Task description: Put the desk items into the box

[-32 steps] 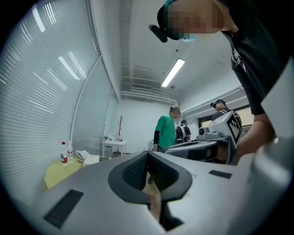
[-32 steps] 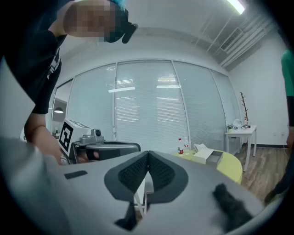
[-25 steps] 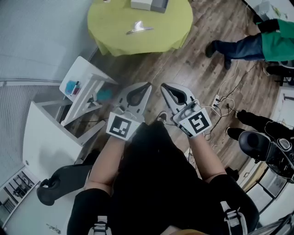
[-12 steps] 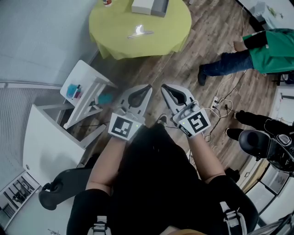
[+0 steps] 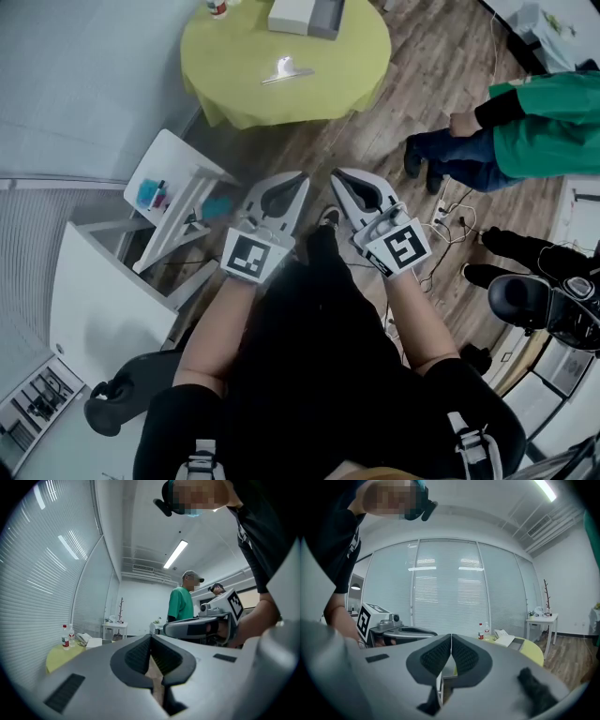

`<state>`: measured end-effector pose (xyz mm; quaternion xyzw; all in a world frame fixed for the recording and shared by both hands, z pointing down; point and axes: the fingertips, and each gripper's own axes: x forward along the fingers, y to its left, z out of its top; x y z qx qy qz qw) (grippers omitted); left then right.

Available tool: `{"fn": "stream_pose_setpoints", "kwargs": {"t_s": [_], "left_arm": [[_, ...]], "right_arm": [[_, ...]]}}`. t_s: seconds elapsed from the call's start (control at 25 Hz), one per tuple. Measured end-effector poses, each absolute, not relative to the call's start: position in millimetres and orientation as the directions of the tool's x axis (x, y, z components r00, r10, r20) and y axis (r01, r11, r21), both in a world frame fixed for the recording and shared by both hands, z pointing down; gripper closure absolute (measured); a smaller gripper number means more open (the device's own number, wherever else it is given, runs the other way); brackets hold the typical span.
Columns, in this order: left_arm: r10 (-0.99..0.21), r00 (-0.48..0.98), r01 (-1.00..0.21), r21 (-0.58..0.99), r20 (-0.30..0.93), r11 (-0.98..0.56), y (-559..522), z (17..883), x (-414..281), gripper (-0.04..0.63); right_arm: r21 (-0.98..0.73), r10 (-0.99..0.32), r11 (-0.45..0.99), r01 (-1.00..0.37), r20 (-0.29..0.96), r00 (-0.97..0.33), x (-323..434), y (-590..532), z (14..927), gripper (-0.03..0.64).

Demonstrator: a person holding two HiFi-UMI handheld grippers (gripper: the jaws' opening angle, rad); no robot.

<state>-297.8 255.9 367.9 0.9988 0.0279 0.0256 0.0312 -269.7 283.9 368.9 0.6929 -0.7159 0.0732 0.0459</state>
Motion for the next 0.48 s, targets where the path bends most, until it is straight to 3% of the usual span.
{"fn": "stream_pose_setpoints", "kwargs": {"t_s": [0.48], "left_arm": [[0.019,0.998,0.016,0.051,0.067,-0.999,220.3,367.6,-239.9,0.586]], "right_arm": [[-0.051,-0.982,0.071,-0.996,0.172,-0.079,-214.9,249.1,375.9,0.598]]}}
